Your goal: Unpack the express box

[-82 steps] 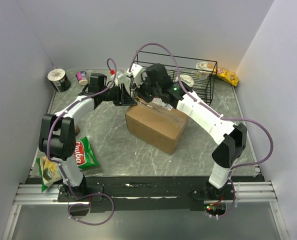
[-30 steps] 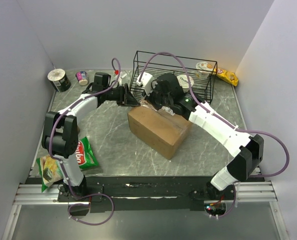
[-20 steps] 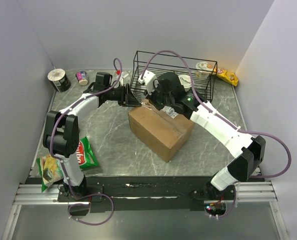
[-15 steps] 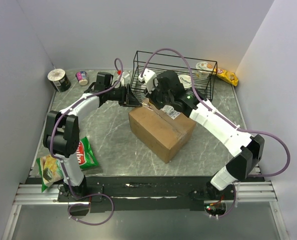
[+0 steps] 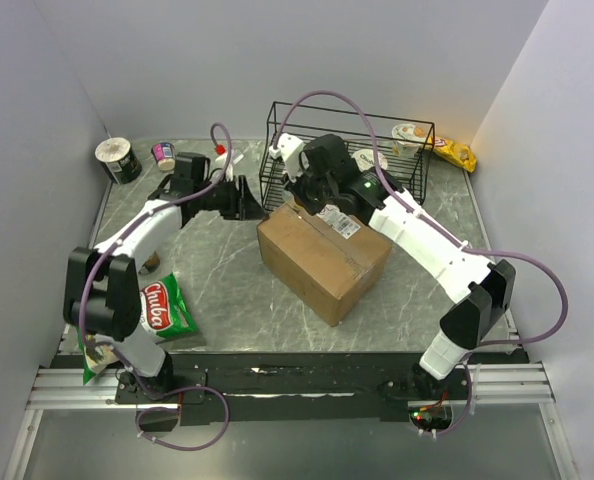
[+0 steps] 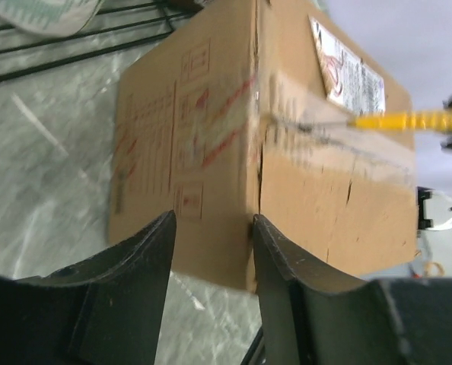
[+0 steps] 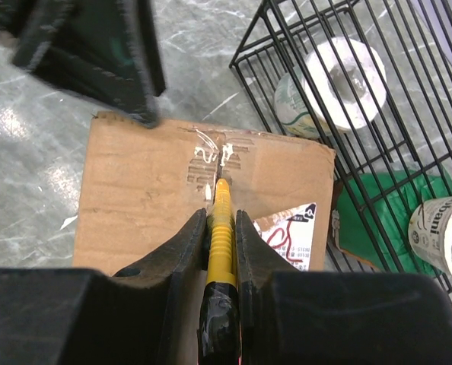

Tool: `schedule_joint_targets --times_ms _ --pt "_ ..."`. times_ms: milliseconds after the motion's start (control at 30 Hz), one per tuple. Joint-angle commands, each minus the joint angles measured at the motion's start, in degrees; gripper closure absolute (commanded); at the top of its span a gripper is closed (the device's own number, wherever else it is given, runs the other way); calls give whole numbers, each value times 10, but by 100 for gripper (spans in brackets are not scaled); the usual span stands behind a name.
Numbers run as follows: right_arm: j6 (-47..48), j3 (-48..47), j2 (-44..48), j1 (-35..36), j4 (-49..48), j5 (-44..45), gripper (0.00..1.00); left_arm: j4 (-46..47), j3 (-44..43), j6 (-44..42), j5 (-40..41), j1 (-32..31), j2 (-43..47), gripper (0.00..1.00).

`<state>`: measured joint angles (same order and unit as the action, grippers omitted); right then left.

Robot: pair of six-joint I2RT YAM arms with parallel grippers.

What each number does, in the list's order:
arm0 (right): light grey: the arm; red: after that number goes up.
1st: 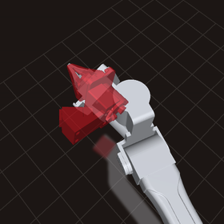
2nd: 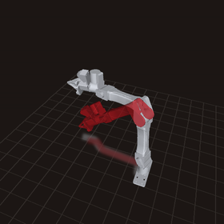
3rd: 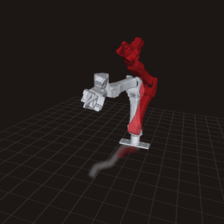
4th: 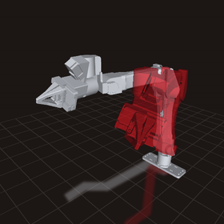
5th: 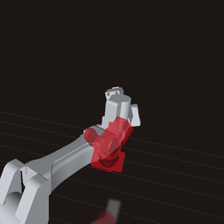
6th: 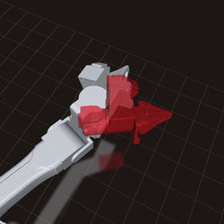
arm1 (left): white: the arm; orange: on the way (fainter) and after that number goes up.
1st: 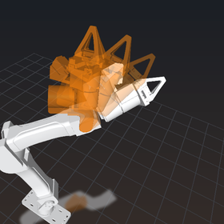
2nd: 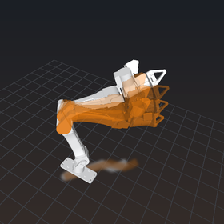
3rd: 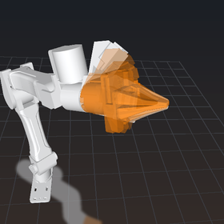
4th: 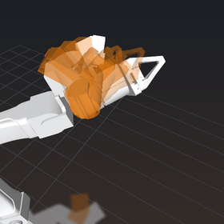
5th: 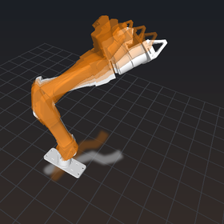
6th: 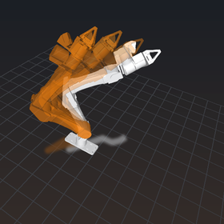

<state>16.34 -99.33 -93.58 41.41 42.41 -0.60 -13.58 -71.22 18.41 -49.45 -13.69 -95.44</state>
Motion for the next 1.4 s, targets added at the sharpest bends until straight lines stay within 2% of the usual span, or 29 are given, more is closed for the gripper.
schedule_joint_targets --times_ms 0,233,433,567,700,833,867,1000,1067,1100,1133,1167,1233,1267,1367 --pt "9 -35 -21 10 18 -4 100 -21 45 -53 28 2 63 48" --pt "33 -101 -75 33 -5 -46 100 -48 102 -158 83 2 139 42" --pt "55 -129 -84 44 -15 -137 100 -89 105 -210 94 1 174 42" --pt "80 -108 -75 42 -25 -139 100 -94 107 -206 93 2 174 41" --pt "108 -68 -56 19 -47 -178 100 -82 88 -155 77 2 155 38" --pt "135 -80 -61 -8 -35 -216 100 -109 38 -150 14 9 101 36" --pt "141 -82 -61 -12 -36 -227 100 -121 27 -156 -32 14 91 36" --pt "164 -82 -57 -29 -45 -257 100 -224 -49 -270 -163 65 42 31" --pt "172 -85 -57 -35 -44 -271 100 -281 -73 -290 -193 81 11 29" --pt "174 -85 -57 -37 -45 -275 100 -288 -88 -278 -211 87 2 28" --pt "177 -84 -57 -40 -45 -279 100 -283 -93 -263 -216 87 -11 10" --pt "178 -84 -57 -41 -44 -286 100 -247 -91 -240 -220 85 -13 4" --pt "181 -81 -56 -41 -44 -289 100 -198 -80 -149 -197 73 -12 4" --pt "183 -79 -56 -43 -44 -292 100 -170 -77 -131 -181 68 -12 4" --pt "183 -75 -55 -46 -44 -295 100 -162 -86 -104 -156 51 -22 4"
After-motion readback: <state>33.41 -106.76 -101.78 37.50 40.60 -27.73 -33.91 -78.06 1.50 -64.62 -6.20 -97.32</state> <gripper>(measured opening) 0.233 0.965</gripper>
